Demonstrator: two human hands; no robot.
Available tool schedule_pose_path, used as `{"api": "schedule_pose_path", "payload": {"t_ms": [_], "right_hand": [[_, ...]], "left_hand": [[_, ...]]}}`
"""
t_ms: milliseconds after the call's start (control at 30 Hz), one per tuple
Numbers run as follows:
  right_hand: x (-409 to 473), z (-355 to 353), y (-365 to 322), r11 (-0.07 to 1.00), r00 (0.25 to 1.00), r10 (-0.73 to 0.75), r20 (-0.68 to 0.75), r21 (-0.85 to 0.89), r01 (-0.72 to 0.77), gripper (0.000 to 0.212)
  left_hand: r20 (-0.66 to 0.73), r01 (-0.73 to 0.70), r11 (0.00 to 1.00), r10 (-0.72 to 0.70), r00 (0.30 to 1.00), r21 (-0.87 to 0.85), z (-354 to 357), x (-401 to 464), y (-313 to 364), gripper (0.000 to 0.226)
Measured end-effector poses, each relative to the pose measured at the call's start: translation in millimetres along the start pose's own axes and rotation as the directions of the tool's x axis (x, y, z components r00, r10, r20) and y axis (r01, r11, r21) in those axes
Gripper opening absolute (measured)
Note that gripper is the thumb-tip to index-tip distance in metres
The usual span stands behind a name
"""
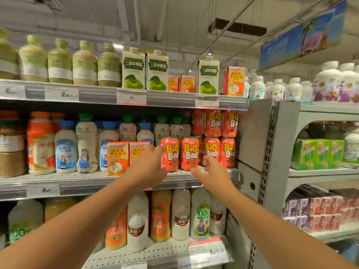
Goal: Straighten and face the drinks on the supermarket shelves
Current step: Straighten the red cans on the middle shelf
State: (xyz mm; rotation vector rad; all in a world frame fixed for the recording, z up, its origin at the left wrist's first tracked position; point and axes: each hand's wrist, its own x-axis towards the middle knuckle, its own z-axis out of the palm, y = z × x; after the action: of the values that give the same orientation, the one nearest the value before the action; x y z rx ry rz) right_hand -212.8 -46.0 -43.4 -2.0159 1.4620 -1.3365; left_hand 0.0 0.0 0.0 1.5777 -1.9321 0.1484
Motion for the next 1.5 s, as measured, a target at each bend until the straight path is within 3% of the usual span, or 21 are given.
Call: {"api": "schedule_pose_path", "payload": {"t_ms": [67, 200, 300, 400, 500, 733, 867, 967, 1100, 1233, 1500], "right_hand": [[14.7, 2.1, -4.2, 0.999, 1.0, 0.021, 0.01, 0.041, -0.022, 0.034], [53.3, 15.1, 2.4, 0.998, 0.998, -0.011, -0.061, 0.059, 0.014, 0.042], [76.2, 31.3, 18.6, 0.999, 0.995, -0.023, -0.092, 0.037, 0.026, 0.063], [87.4, 43.3, 30.8, 0.998, 0.992, -0.06, -0.108, 0.014, 0.062, 0.061], [95.9, 48.9, 38.9, 0.996, 0.989, -0.086, -0.118, -0.016, 0.085, 0.076], [98.8, 43.1, 43.9, 0.996, 0.995, -0.069, -0.065, 0.059, 0.073, 0.05], [94.8, 37.5, 40.8, 0.999, 0.999, -0.028, -0.027, 0.029, 0.029, 0.064], [88.5, 39.4, 36.5, 1.0, 0.995, -0.004, -0.101, -0.01, 0.003, 0.086], [83.3, 47.8, 39.9, 0.998, 0.991, 0.032, -0.129, -0.047, -0.039, 0.075], [83.1, 48.6, 45.5, 0.998, 0.988, 0.017, -0.156, -0.05, -0.025, 0.056], [80.6, 48.9, 54.8, 0.999, 0.99, 0.032, -0.138, -0.013, -0.034, 0.076]], "left_hand": [[-0.027, 0.012, 1.0, -0.013, 1.0, -0.028, 6.9, 16.7, 3.8, 0.065], [-0.076, 0.18, 0.975, -0.191, 0.979, -0.133, 25.7, 52.6, 14.6, 0.078], [-0.114, 0.284, 0.944, -0.305, 0.946, -0.17, 45.5, 69.5, 15.7, 0.083], [-0.191, 0.311, 0.926, -0.351, 0.917, -0.213, 65.3, 79.0, 11.3, 0.084], [-0.2, 0.32, 0.885, -0.4, 0.894, -0.338, 79.0, 85.4, 6.0, 0.082], [-0.179, 0.304, 0.849, -0.412, 0.894, -0.432, 91.6, 92.2, -7.6, 0.09], [-0.177, 0.27, 0.856, -0.378, 0.909, -0.442, 92.2, 94.3, -16.0, 0.087], [-0.172, 0.241, 0.867, -0.343, 0.923, -0.437, 93.4, 94.6, -21.0, 0.092], [-0.135, 0.203, 0.884, -0.283, 0.95, -0.42, 94.9, 91.5, -24.6, 0.099], [-0.216, 0.155, 0.879, -0.276, 0.936, -0.451, 92.8, 85.4, -18.7, 0.096], [-0.367, -0.023, 0.79, -0.259, 0.893, -0.613, 56.3, 98.6, 21.3, 0.079]]}}
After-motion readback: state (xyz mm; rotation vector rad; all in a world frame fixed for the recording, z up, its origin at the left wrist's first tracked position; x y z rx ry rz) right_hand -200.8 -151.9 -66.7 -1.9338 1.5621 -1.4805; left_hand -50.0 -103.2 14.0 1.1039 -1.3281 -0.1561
